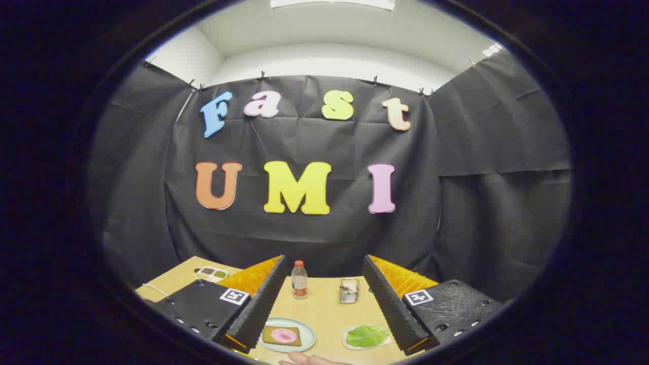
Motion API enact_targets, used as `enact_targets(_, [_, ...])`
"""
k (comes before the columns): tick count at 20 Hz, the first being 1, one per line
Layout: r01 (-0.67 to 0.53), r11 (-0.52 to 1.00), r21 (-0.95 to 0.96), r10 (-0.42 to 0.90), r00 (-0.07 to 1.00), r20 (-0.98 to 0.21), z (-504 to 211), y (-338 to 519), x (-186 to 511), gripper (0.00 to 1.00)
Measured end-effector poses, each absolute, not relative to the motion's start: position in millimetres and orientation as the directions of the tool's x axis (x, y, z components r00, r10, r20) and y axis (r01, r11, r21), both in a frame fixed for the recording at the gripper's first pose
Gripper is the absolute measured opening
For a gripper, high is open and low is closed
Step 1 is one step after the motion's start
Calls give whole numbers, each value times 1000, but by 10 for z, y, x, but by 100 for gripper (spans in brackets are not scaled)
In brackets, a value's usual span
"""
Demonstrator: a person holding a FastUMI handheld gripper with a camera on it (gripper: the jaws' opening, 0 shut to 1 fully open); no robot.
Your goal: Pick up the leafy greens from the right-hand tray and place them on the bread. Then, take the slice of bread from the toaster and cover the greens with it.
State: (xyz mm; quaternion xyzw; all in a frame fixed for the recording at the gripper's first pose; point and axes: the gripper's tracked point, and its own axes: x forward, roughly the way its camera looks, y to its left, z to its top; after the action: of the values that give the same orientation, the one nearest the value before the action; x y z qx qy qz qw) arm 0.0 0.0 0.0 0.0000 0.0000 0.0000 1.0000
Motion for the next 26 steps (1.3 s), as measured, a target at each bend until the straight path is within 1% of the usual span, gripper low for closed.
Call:
enact_targets(9, [29,999,35,-27,997,-66,-230,-569,35,95])
enact_targets(14, [54,998,46,-48,992,-118,-538,-978,162,95])
enact_targets(21, [75,997,5,-71,964,-255,-1271,-1566,482,95])
enact_targets(26, [89,996,13,-76,909,-409,-2024,-1887,724,95])
